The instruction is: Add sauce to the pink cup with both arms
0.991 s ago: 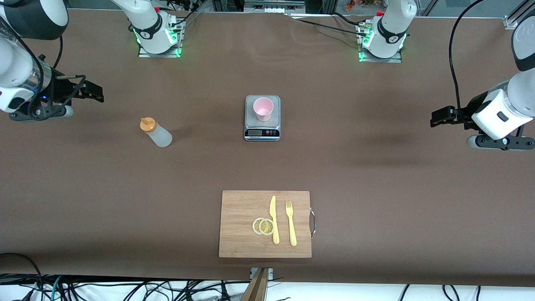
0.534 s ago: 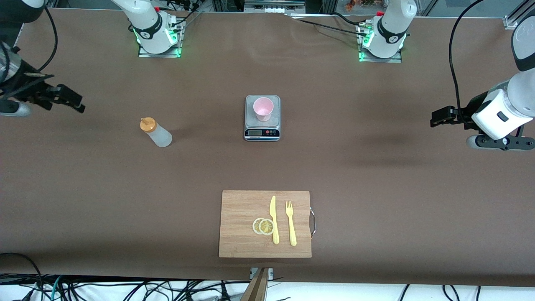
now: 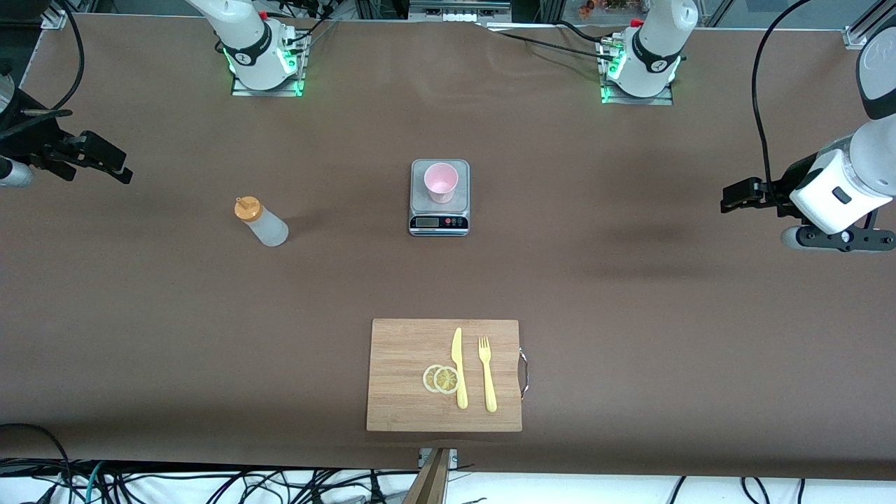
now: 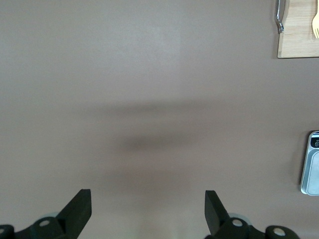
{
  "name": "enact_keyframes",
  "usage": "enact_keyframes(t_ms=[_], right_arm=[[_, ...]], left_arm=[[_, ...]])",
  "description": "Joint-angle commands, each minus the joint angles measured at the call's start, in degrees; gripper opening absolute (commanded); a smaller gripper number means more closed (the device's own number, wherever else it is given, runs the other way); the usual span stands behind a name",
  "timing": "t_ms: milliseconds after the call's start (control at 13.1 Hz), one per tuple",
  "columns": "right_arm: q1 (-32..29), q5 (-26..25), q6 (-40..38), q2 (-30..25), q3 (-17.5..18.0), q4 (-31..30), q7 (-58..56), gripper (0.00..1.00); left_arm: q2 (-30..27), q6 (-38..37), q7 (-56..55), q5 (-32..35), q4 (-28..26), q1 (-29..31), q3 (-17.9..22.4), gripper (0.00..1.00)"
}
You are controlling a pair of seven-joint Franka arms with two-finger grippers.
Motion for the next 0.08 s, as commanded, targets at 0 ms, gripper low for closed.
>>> enact_keyframes(t_ms=[0], right_arm=[[0.1, -0.4, -1.6, 1.0, -0.1, 1.9, -0.7, 0.99]], left_arm=[[0.6, -1.0, 1.5, -0.9, 1.5, 0.1, 0.1, 1.0]])
